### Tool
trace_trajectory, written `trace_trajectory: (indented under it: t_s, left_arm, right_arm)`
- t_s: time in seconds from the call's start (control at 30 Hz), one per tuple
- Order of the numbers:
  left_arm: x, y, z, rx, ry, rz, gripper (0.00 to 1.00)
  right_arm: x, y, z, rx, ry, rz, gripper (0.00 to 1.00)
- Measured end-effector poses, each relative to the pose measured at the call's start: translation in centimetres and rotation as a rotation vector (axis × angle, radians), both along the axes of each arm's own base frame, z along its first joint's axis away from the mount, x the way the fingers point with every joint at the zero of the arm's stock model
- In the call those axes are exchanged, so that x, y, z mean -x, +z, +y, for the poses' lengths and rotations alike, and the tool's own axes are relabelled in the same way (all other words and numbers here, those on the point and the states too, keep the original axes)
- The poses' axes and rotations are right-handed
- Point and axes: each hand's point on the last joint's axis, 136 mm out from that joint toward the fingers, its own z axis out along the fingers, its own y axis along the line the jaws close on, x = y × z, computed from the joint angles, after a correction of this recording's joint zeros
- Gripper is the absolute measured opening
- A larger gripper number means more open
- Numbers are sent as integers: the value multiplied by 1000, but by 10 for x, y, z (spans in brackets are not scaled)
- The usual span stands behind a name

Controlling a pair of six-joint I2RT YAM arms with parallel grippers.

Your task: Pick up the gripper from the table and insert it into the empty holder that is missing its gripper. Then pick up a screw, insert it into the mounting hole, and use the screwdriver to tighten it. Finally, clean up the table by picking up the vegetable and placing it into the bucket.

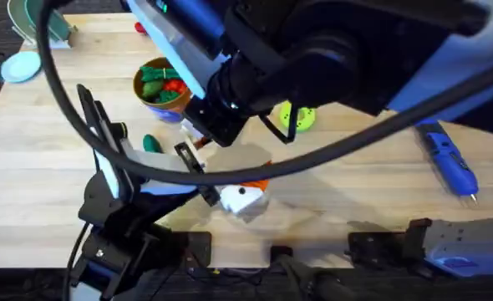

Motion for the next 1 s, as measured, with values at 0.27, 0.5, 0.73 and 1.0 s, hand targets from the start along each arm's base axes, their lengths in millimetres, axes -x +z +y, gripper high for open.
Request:
trace_trajectory:
  t_s: [0.27,0.5,0.73,1.0]
  left_arm:
    - [0,0,0,0,0,0,993]
    - [0,0,0,0,0,0,993]
    - [0,-1,0,2,1,7,993]
    - [-1,-1,0,1,3,6,993]
  right_arm:
    - [0,-1,0,3,-2,-1,6]
    - [4,-5,1,7,12,26,6]
    - [7,-14,5,16,27,57,6]
    - [3,-12,7,3,17,50,583]
